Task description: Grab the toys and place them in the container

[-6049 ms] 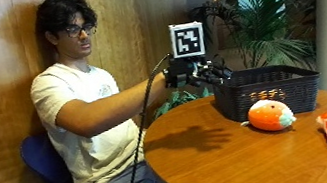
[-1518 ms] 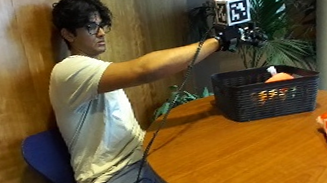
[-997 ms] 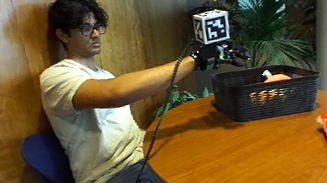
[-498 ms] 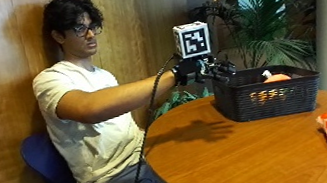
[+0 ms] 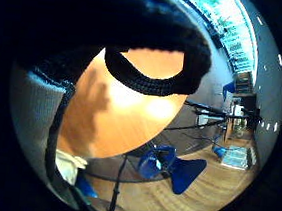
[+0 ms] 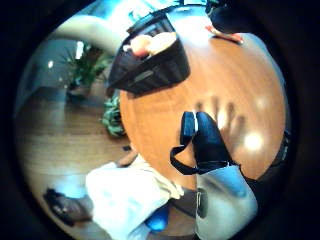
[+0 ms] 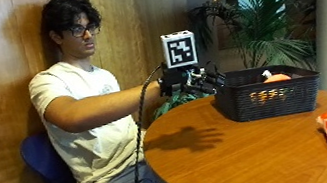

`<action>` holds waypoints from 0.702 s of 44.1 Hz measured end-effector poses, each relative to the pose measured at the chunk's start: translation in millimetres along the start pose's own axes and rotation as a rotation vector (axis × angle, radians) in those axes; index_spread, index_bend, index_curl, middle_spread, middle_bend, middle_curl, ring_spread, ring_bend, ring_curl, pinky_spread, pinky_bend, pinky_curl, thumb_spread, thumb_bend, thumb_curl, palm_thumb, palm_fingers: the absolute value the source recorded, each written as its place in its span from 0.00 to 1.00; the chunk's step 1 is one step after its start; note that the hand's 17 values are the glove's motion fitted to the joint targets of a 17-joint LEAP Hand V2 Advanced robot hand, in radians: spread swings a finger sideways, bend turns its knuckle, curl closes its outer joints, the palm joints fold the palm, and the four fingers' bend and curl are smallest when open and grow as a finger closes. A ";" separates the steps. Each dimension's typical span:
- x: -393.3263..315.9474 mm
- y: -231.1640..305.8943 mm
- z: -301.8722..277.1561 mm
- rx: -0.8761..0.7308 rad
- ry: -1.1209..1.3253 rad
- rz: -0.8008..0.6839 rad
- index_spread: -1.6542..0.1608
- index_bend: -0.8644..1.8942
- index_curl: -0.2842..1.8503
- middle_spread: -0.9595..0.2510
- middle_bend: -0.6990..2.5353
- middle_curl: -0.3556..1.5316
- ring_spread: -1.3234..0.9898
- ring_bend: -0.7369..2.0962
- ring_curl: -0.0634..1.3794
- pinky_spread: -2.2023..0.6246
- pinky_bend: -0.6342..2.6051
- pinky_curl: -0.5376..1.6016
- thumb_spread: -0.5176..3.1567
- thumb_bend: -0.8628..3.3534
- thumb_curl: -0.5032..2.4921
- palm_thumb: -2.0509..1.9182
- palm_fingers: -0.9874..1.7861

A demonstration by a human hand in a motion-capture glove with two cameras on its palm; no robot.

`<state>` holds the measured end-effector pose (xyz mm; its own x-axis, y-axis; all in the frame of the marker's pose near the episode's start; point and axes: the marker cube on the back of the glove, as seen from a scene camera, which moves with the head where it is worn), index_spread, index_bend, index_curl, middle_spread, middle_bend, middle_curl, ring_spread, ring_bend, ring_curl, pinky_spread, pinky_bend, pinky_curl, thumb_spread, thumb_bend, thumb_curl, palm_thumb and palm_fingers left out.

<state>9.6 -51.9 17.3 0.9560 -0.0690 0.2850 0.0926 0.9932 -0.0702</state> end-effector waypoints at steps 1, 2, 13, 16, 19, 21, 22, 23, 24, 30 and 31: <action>-0.2 0.8 -0.1 0.000 -0.006 0.005 0.73 0.40 0.37 0.78 0.27 0.36 0.58 0.39 0.38 0.79 0.54 0.40 0.53 0.20 0.31 0.60 0.36; -0.1 1.4 -0.1 0.001 -0.009 0.010 0.73 0.40 0.37 0.78 0.27 0.36 0.58 0.39 0.37 0.79 0.54 0.40 0.53 0.20 0.31 0.60 0.36; 19.8 9.1 3.4 0.006 0.126 0.076 0.73 0.40 0.37 0.78 0.27 0.36 0.58 0.39 0.37 0.79 0.54 0.40 0.53 0.20 0.31 0.60 0.36; 13.1 12.5 1.7 0.008 0.035 0.025 0.73 0.40 0.37 0.78 0.27 0.36 0.58 0.38 0.37 0.79 0.54 0.40 0.53 0.20 0.30 0.60 0.36; 14.5 13.9 2.6 0.013 0.035 0.029 0.73 0.40 0.37 0.78 0.27 0.36 0.58 0.38 0.37 0.79 0.53 0.40 0.53 0.20 0.30 0.60 0.36; 14.8 14.7 3.9 0.016 0.033 0.025 0.73 0.40 0.37 0.78 0.27 0.35 0.58 0.38 0.37 0.79 0.53 0.40 0.53 0.20 0.30 0.60 0.36; 14.5 14.7 4.6 0.019 0.025 0.028 0.73 0.40 0.37 0.78 0.27 0.35 0.58 0.38 0.37 0.79 0.53 0.40 0.53 0.20 0.30 0.60 0.36; 14.2 14.5 5.4 0.021 0.018 0.033 0.73 0.40 0.37 0.78 0.27 0.36 0.58 0.38 0.37 0.79 0.53 0.40 0.53 0.20 0.30 0.60 0.36; 14.0 14.3 6.5 0.024 0.014 0.039 0.73 0.40 0.37 0.78 0.27 0.35 0.58 0.38 0.37 0.79 0.53 0.40 0.53 0.20 0.30 0.60 0.36; 15.5 13.2 11.6 0.024 -0.007 0.043 0.73 0.40 0.37 0.78 0.27 0.35 0.58 0.38 0.37 0.79 0.53 0.40 0.53 0.20 0.30 0.60 0.36; 15.4 13.0 12.1 0.021 -0.014 0.042 0.73 0.40 0.37 0.78 0.27 0.35 0.58 0.38 0.37 0.79 0.53 0.40 0.53 0.20 0.30 0.60 0.36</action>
<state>22.2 -38.9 32.3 0.9548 -0.0261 0.2960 0.0466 0.9970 -0.0623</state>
